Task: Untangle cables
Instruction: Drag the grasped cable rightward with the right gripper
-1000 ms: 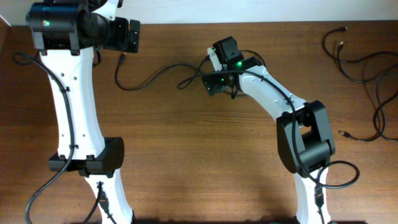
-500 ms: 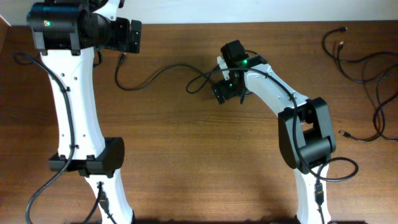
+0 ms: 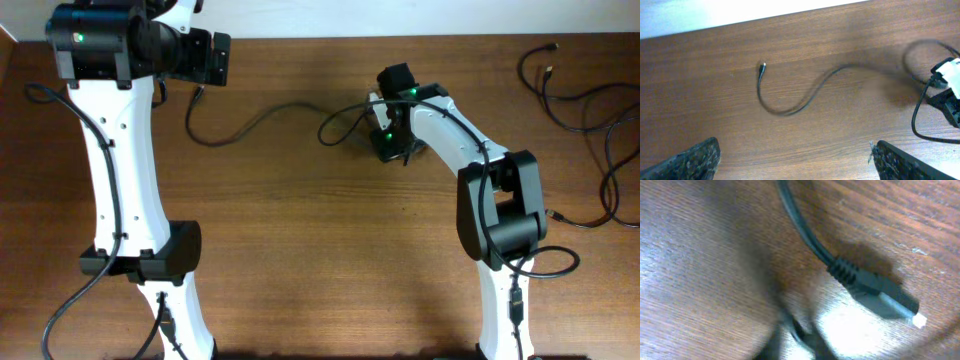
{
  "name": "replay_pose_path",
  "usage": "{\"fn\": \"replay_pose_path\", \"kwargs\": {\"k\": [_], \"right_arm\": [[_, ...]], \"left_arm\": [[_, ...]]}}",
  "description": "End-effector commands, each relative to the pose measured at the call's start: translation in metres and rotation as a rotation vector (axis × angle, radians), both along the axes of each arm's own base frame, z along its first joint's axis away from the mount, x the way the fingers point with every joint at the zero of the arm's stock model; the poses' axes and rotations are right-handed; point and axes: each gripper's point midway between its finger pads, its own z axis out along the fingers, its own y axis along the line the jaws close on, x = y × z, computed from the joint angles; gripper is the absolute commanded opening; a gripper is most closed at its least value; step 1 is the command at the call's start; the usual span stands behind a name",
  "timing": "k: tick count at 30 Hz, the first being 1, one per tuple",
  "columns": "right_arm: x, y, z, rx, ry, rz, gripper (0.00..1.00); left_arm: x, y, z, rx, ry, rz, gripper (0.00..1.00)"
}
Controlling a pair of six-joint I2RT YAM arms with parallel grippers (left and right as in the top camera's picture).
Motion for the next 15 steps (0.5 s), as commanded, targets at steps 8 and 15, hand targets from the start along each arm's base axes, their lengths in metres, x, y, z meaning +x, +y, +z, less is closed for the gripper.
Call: {"fn": "replay_pose_path", "kwargs": {"k": [8, 15], "right_arm": [[-0.007, 0.002, -0.021, -0.003, 0.055, -0.001, 0.04], [0.021, 0.005, 0.056, 0.049, -0.119, -0.016, 0.04]], "left_arm": [[-0.001, -0.003, 0.006, -0.017, -0.019, 0.0, 0.99], [-0.001, -0.003, 0.006, -0.013, -0.019, -0.006, 0.99]]}}
